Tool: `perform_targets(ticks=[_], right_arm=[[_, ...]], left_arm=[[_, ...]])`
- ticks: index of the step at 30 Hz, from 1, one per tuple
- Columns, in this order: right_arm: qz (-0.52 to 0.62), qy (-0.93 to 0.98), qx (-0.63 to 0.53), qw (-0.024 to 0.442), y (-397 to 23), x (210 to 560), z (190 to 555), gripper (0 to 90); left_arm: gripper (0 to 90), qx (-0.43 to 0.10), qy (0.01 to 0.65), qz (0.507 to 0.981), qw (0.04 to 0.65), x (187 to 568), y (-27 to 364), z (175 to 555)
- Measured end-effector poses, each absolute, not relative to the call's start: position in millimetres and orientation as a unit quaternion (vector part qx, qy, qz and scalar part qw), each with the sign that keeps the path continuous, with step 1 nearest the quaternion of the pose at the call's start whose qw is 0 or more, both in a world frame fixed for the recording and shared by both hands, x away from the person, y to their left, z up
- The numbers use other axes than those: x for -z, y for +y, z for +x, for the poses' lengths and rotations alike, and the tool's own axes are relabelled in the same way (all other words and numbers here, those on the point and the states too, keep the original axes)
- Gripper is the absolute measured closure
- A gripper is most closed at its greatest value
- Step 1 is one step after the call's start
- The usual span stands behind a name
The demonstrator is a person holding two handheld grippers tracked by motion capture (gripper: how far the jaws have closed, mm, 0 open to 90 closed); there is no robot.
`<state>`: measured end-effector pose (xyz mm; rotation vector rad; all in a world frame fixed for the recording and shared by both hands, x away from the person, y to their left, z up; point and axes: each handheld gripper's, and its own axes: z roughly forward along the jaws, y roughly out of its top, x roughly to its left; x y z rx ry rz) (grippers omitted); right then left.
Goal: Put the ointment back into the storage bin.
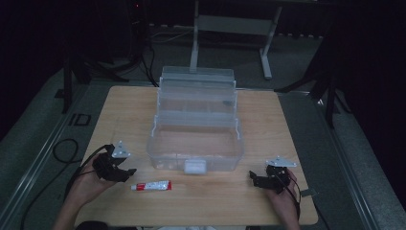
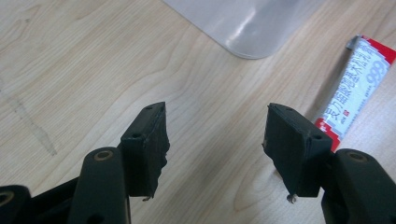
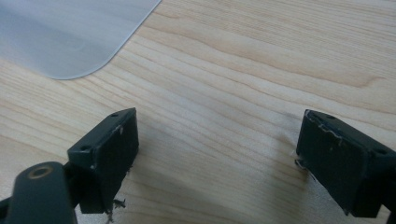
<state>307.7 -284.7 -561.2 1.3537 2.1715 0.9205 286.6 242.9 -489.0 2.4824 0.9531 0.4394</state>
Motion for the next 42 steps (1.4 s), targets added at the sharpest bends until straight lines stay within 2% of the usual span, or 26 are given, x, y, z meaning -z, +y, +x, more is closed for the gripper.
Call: perform_targets(ticks=[42], right_arm=[[0.484, 0.782, -0.332, 0.209, -284.6, 561.2, 307.6, 12.8]], left_arm=[[42.1, -0.112, 0.232, 0.954, 0.155, 476.6, 205.4, 288.2]])
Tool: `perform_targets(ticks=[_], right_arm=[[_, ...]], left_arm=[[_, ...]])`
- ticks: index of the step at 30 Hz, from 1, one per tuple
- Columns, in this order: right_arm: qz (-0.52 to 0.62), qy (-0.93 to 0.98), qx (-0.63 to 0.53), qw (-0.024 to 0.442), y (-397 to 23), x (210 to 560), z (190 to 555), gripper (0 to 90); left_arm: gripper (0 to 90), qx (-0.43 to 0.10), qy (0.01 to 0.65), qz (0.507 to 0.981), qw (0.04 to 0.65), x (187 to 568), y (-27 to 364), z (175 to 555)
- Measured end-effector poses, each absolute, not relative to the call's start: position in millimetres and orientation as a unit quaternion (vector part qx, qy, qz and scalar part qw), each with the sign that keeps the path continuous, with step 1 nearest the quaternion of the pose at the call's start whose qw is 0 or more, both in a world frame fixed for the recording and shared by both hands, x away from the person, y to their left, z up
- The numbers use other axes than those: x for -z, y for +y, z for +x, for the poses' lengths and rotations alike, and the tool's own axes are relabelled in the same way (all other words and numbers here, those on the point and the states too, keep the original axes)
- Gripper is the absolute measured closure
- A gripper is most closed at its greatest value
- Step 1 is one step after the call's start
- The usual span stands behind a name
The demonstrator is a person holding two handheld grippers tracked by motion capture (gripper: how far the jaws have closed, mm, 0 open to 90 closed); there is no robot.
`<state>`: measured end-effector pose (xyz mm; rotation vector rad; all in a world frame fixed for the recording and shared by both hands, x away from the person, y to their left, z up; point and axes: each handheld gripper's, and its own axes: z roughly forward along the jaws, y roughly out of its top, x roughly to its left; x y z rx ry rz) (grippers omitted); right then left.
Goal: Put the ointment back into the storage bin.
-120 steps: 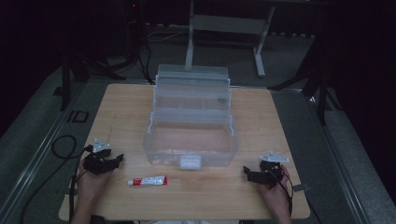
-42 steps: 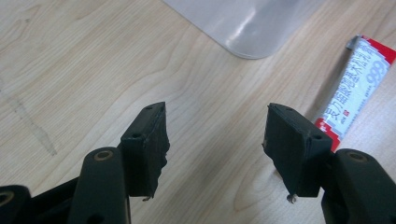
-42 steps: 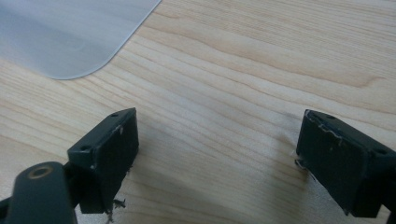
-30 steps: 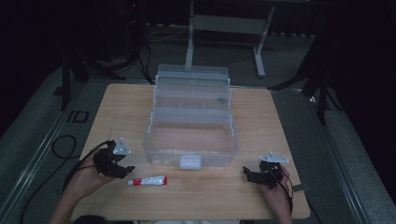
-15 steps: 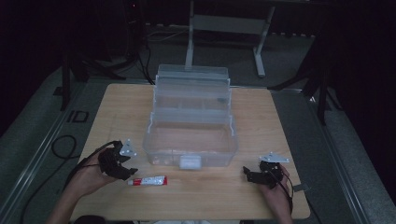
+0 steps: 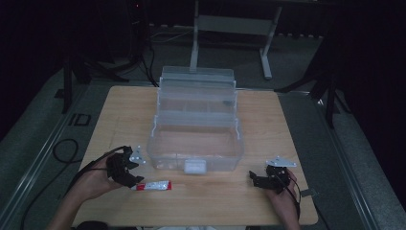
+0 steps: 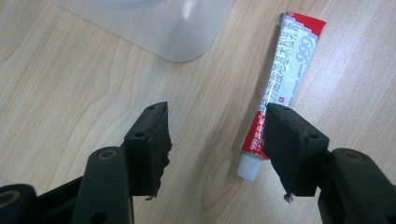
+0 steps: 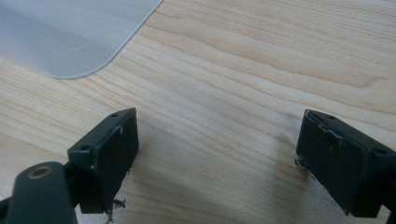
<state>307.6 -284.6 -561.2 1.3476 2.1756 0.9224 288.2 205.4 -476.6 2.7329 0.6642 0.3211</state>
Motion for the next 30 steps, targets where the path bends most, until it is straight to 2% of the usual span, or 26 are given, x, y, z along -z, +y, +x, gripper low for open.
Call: perform_targets(ticks=[30], right_arm=[[0.484, 0.782, -0.332, 0.209, -284.6, 561.2, 307.6, 12.8]], left_arm=[[44.2, -0.071, 0.174, 0.977, 0.100, 486.5, 180.4, 287.6]])
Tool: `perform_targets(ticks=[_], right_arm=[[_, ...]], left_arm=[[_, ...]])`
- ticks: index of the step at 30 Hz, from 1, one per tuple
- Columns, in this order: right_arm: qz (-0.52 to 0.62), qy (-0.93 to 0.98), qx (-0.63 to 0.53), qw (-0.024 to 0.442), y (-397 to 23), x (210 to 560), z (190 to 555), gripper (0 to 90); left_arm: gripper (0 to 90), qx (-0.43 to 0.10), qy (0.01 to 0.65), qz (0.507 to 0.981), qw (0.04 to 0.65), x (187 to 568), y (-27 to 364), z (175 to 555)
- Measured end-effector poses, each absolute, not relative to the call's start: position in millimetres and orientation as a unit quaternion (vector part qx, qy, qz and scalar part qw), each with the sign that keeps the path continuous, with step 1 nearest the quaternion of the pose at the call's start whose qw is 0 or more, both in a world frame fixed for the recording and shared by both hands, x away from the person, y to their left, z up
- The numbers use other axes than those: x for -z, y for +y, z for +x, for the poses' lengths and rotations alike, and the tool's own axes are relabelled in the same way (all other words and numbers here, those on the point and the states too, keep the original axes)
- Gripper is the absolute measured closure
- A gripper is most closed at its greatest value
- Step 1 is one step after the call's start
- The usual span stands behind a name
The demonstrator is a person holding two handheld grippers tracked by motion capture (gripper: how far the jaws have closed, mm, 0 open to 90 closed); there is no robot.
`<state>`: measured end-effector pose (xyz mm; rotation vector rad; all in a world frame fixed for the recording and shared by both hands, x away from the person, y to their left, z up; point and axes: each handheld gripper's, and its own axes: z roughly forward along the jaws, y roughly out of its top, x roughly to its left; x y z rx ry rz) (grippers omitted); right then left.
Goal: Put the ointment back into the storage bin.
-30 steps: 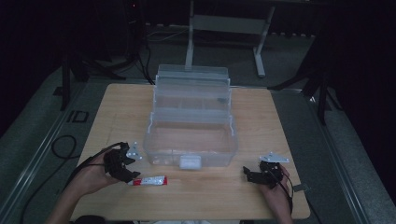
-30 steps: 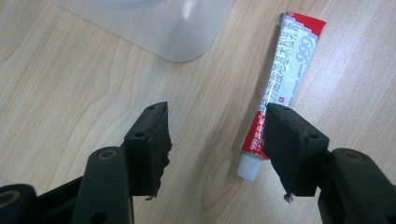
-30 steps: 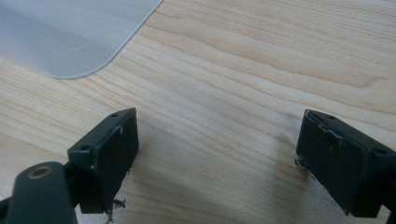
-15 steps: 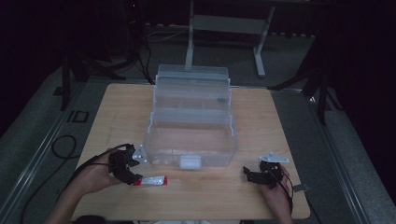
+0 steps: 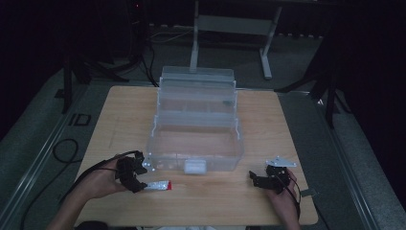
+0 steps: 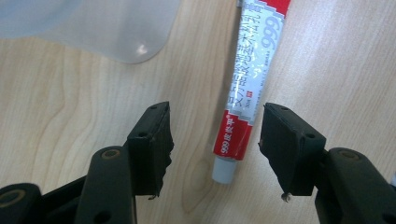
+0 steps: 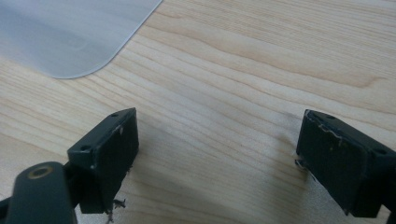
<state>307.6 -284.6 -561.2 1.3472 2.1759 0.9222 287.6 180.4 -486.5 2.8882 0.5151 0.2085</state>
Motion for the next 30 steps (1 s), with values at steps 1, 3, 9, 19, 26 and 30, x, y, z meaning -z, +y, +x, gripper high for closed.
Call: perform_targets(ticks=[1, 3, 9, 19, 26, 30], right_arm=[[0.484, 0.782, -0.332, 0.209, -284.6, 561.2, 307.6, 12.8], [0.484, 0.782, -0.331, 0.209, -284.6, 561.2, 307.6, 12.7], [0.484, 0.782, -0.331, 0.209, -284.7, 561.2, 307.6, 12.7], [0.484, 0.782, -0.332, 0.209, -284.6, 561.2, 307.6, 12.8], [0.484, 0.782, -0.331, 0.209, -284.6, 561.2, 307.6, 12.8], [0.484, 0.782, -0.331, 0.209, -284.6, 561.2, 307.6, 12.8]], left_arm=[[44.6, -0.069, 0.172, 0.978, 0.097, 487.2, 179.7, 287.8], [44.7, -0.066, 0.169, 0.979, 0.091, 488.4, 178.4, 287.9], [44.7, -0.057, 0.158, 0.983, 0.074, 490.5, 173.9, 288.6], [47.7, -0.044, 0.140, 0.988, 0.049, 496.5, 164.5, 290.2], [51.9, -0.041, 0.124, 0.991, 0.033, 498.1, 158.2, 290.2], [54.2, -0.039, 0.120, 0.992, 0.026, 500.3, 155.6, 290.7]])
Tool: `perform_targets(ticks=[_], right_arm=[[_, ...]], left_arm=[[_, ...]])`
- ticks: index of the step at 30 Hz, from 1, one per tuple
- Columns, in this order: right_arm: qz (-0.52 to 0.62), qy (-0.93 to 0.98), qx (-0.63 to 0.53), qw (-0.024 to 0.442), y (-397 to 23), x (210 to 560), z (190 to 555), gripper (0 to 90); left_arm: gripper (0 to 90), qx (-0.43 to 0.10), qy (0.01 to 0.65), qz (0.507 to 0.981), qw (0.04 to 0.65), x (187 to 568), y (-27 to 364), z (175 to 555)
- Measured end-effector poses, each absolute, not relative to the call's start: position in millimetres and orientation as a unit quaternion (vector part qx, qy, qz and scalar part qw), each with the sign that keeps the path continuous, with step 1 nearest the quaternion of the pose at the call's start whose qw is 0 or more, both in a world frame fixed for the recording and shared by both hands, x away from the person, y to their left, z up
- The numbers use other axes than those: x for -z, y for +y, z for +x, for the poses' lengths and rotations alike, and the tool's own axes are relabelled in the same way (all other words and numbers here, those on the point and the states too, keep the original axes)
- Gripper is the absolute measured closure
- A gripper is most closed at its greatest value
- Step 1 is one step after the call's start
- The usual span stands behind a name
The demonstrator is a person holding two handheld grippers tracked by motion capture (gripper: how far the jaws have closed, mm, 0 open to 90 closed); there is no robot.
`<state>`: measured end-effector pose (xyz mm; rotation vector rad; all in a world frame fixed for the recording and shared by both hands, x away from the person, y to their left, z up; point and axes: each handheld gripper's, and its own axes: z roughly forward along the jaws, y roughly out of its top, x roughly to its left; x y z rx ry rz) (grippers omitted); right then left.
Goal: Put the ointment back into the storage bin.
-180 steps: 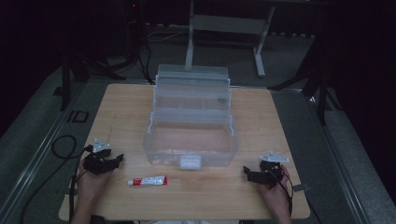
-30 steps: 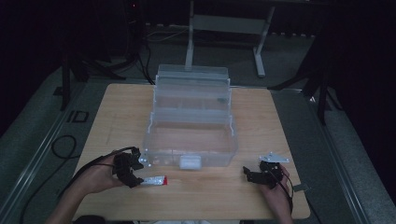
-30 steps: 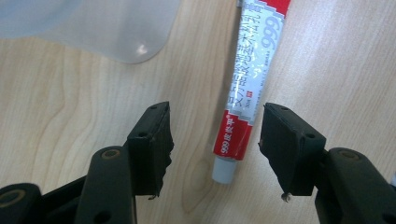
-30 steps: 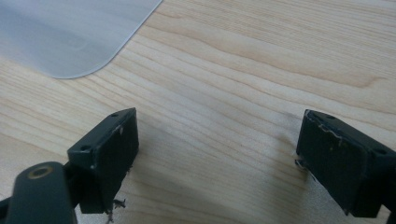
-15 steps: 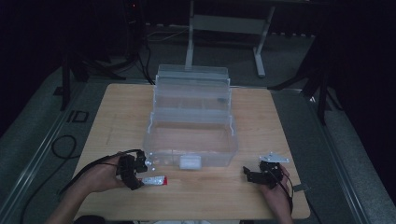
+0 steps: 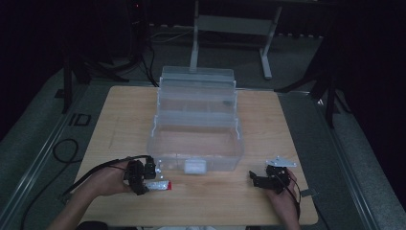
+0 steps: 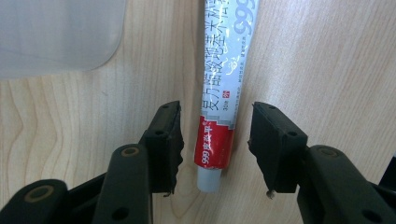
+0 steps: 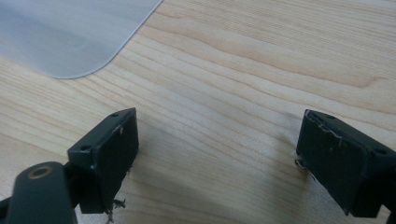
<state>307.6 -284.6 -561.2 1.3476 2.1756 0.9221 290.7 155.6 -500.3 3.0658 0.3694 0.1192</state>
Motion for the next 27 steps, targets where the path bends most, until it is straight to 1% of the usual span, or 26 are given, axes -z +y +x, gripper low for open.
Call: perform_targets(ticks=[12, 20, 27], right_arm=[[0.485, 0.782, -0.332, 0.209, -284.6, 561.2, 307.6, 12.8], [0.485, 0.782, -0.332, 0.209, -284.6, 561.2, 307.6, 12.8], [0.484, 0.782, -0.332, 0.209, -284.6, 561.2, 307.6, 12.8]], left_arm=[[63.3, -0.038, 0.109, 0.993, -0.006, 510.7, 149.9, 291.2], [66.5, -0.035, 0.108, 0.993, -0.011, 514.2, 147.5, 292.1], [67.5, -0.030, 0.107, 0.994, -0.011, 516.5, 145.9, 294.3]])
